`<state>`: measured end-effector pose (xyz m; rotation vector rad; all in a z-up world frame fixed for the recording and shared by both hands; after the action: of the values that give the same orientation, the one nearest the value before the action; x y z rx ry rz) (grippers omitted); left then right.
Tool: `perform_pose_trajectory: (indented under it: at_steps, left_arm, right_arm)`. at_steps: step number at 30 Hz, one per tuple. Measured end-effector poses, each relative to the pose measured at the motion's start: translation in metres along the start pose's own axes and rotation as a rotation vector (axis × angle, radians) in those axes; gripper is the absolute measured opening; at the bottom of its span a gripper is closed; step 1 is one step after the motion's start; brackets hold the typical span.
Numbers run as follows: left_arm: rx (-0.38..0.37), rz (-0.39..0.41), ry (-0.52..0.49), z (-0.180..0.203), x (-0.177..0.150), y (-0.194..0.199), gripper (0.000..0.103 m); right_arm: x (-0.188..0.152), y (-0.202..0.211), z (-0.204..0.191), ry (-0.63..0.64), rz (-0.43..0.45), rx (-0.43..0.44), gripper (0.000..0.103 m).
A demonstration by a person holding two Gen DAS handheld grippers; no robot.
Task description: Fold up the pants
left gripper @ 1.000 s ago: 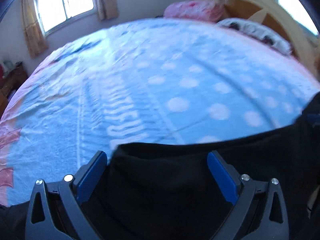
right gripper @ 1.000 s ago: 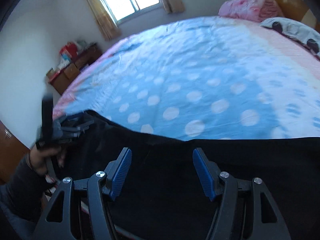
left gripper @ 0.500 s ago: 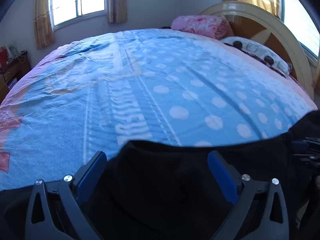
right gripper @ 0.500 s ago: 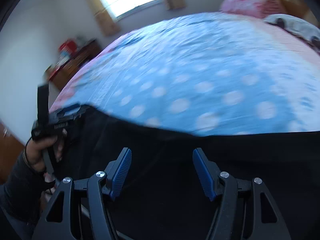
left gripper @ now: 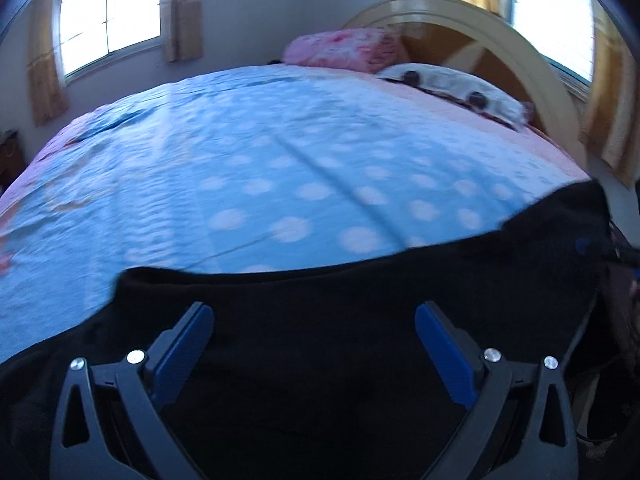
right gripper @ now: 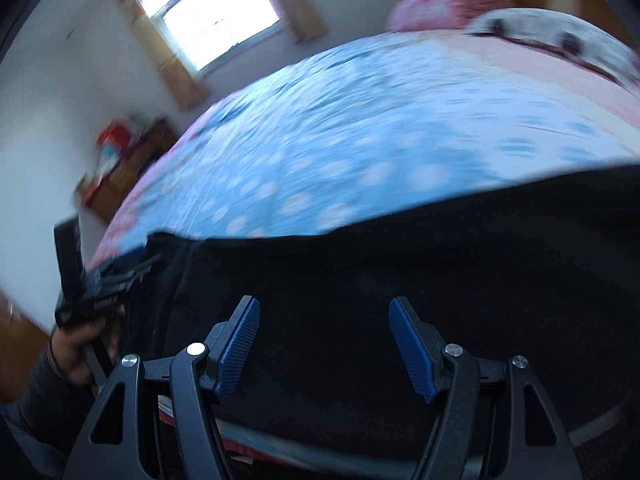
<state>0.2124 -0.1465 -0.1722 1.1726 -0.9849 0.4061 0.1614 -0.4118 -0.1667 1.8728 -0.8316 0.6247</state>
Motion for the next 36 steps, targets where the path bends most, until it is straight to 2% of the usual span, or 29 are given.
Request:
perform_pose_trajectory:
  at_steps: [3,7,9,11,12,13,15,19,21,23,24,25,27,29,31,33,36]
  left_arm:
    - [-0.061,-0.006,-0.072,0.042,0.0,-0.006,0.103]
    - [-0.112,-0.013,-0.099,0.073,-0.001,-0.019,0.103]
    - [-0.101,-0.042,-0.117,0.079,-0.006,-0.03,0.103]
    - [-0.063,-0.095,-0.142,0.078,-0.015,-0.046,0.103]
    - [-0.059,-0.091,-0.151,0.078,-0.015,-0.048,0.103]
    - [-0.055,-0.09,-0.161,0.08,-0.013,-0.047,0.103]
    - [-0.066,-0.098,-0.164,0.084,-0.009,-0.044,0.103]
    - [-0.092,-0.065,-0.165,0.097,0.005,-0.035,0.103]
    - [-0.113,-0.05,-0.168,0.109,0.01,-0.033,0.103]
    - [-0.145,-0.049,-0.16,0.119,0.011,-0.036,0.103]
    - [-0.155,-0.05,-0.157,0.119,0.011,-0.037,0.103]
    - [-0.163,-0.056,-0.154,0.123,0.009,-0.039,0.103]
    - [-0.159,-0.065,-0.156,0.126,0.005,-0.046,0.103]
    - [-0.144,-0.092,-0.161,0.125,-0.003,-0.055,0.103]
    - [-0.139,-0.097,-0.164,0.125,-0.007,-0.057,0.103]
    - [-0.135,-0.095,-0.178,0.126,-0.009,-0.057,0.103]
    - [-0.135,-0.097,-0.181,0.127,-0.009,-0.058,0.103]
  right_arm:
    - [0.01,0.045,0.046,-0.091,0.09,-0.093,0.069]
    - [0.026,0.092,0.101,-0.195,0.199,-0.198,0.069]
    - [0.027,0.097,0.122,-0.235,0.197,-0.197,0.069]
    - [0.02,0.086,0.147,-0.252,0.143,-0.261,0.069]
    - [0.018,0.082,0.154,-0.266,0.128,-0.249,0.069]
    - [0.018,0.083,0.156,-0.267,0.138,-0.223,0.069]
    - [0.021,0.087,0.152,-0.239,0.139,-0.224,0.069]
    - [0.039,0.119,0.157,-0.222,0.253,-0.207,0.069]
    - [0.044,0.128,0.169,-0.244,0.27,-0.217,0.069]
    - [0.044,0.127,0.184,-0.27,0.253,-0.23,0.066]
    - [0.044,0.125,0.189,-0.277,0.246,-0.218,0.06]
    - [0.042,0.121,0.193,-0.28,0.23,-0.193,0.058]
    - [0.037,0.113,0.198,-0.284,0.188,-0.18,0.053]
    - [0.029,0.104,0.2,-0.281,0.154,-0.191,0.043]
    - [0.031,0.111,0.188,-0.21,0.19,-0.234,0.031]
    - [0.035,0.116,0.159,-0.064,0.217,-0.26,0.028]
    - [0.032,0.106,0.126,0.029,0.184,-0.162,0.028]
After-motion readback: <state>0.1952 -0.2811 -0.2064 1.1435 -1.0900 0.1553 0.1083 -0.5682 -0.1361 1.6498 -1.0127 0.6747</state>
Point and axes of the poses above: each gripper's, at about its wrist camera, not at the fingertips, and y roughly against the way its jaws point, z to its right, x to its top, the point moved 7 cm from there along -y, roughly the way its jaws point, and after that the axes turned 10 degrees about z, right-handed, at the moved point
